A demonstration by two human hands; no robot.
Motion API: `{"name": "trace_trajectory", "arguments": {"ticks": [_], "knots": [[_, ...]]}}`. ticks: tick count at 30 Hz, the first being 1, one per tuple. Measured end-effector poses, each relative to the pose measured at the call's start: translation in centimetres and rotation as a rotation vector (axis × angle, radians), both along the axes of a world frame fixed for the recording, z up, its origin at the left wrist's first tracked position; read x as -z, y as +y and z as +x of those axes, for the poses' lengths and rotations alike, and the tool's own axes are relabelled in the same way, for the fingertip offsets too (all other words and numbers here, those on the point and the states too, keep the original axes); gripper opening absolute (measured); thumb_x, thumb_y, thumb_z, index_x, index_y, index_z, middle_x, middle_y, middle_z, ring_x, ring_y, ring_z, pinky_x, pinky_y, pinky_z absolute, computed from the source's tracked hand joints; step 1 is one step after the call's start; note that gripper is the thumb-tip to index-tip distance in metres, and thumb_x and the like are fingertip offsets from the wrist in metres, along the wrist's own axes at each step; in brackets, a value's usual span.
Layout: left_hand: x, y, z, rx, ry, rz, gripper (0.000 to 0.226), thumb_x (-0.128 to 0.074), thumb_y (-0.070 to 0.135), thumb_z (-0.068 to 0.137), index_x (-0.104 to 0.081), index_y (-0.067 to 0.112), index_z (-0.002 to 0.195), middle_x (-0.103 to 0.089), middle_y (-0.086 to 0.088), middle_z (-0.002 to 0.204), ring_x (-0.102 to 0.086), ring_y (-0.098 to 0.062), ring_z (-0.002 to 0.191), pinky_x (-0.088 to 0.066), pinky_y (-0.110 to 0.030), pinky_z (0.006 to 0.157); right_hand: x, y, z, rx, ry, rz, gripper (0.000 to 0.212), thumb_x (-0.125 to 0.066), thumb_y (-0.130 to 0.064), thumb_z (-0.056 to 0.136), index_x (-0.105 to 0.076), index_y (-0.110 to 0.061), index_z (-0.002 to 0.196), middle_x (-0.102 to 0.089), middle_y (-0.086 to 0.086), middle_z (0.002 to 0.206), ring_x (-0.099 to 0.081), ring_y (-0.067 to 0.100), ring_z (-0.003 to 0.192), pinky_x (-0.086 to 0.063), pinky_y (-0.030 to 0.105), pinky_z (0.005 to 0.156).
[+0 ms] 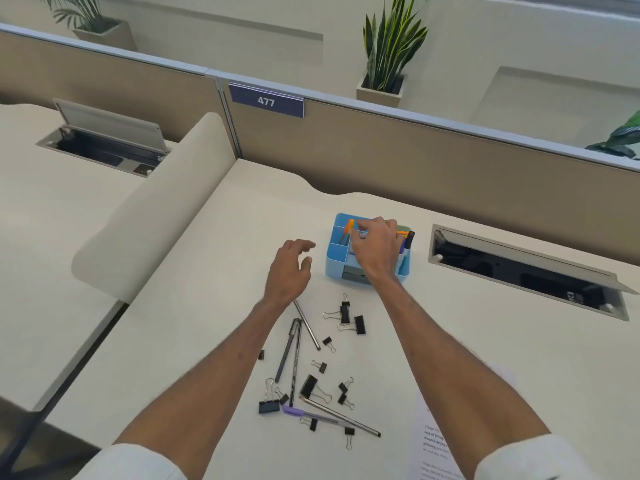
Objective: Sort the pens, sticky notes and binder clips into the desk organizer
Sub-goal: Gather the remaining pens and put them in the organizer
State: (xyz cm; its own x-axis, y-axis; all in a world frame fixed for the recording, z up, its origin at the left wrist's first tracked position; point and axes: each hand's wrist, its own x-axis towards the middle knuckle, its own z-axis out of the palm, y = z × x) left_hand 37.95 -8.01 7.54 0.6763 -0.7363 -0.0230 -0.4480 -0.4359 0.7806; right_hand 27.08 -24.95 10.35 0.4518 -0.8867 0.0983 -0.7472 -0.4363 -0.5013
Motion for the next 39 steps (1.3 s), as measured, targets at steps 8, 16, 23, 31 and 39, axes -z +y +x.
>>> {"name": "trace_trajectory", "arguments": {"ticks": [8, 16, 23, 31, 39], "knots": [[2.2, 6.8, -3.2, 0.141, -0.079, 0.204, 0.02, -0.056, 0.016, 0.104, -0.065, 0.028, 0.116, -0.068, 0.01, 0.101, -0.061, -0.015, 0.103, -0.057, -0.044, 0.092, 0.3, 5.8, -3.4, -0.356, -0.325, 0.111, 0.008, -0.071, -0.023, 0.095, -0.078, -0.021, 0.09, -0.075, -0.01, 0.086, -0.065, 0.011, 0.078, -0.058, 0.036, 0.072], [3.4, 12.2, -6.1, 0.012, -0.093, 0.264, 0.023, -0.058, 0.012, 0.102, -0.068, 0.026, 0.117, -0.069, 0.009, 0.107, -0.062, -0.017, 0.105, -0.055, -0.041, 0.094, 5.0, 17.2, -8.6, -0.89, 0.33, 0.452, 0.026, -0.075, -0.048, 0.086, -0.077, -0.022, 0.085, -0.075, -0.011, 0.082, -0.07, 0.011, 0.078, -0.053, 0.028, 0.07], [3.1, 13.6, -6.7, -0.026, -0.121, 0.289, 0.02, -0.061, 0.015, 0.103, -0.068, 0.021, 0.12, -0.07, 0.004, 0.106, -0.063, -0.022, 0.106, -0.052, -0.043, 0.098, 6.8, 21.1, -11.6, -0.959, 0.399, 0.255, 0.029, -0.071, -0.053, 0.091, -0.068, -0.024, 0.09, -0.071, -0.009, 0.092, -0.065, 0.015, 0.084, -0.054, 0.036, 0.072], [3.4, 13.3, -7.8, 0.007, -0.101, 0.383, 0.028, -0.063, 0.027, 0.105, -0.063, 0.022, 0.132, -0.07, 0.003, 0.119, -0.06, -0.024, 0.119, -0.046, -0.043, 0.108, 7.9, 22.8, -12.7, -0.994, 0.43, 0.108, 0.014, -0.067, -0.029, 0.093, -0.066, -0.018, 0.101, -0.068, -0.002, 0.108, -0.068, 0.028, 0.094, -0.051, 0.037, 0.071], [3.6, 11.5, -7.6, 0.06, -0.142, 0.484, 0.037, -0.057, 0.028, 0.108, -0.053, 0.015, 0.143, -0.066, -0.009, 0.129, -0.062, -0.033, 0.123, -0.049, -0.049, 0.107, 6.5, 21.0, -13.0, -0.832, 0.232, 0.133, 0.022, -0.054, -0.042, 0.092, -0.051, -0.024, 0.081, -0.059, -0.008, 0.085, -0.057, 0.021, 0.068, -0.049, 0.034, 0.065]]}}
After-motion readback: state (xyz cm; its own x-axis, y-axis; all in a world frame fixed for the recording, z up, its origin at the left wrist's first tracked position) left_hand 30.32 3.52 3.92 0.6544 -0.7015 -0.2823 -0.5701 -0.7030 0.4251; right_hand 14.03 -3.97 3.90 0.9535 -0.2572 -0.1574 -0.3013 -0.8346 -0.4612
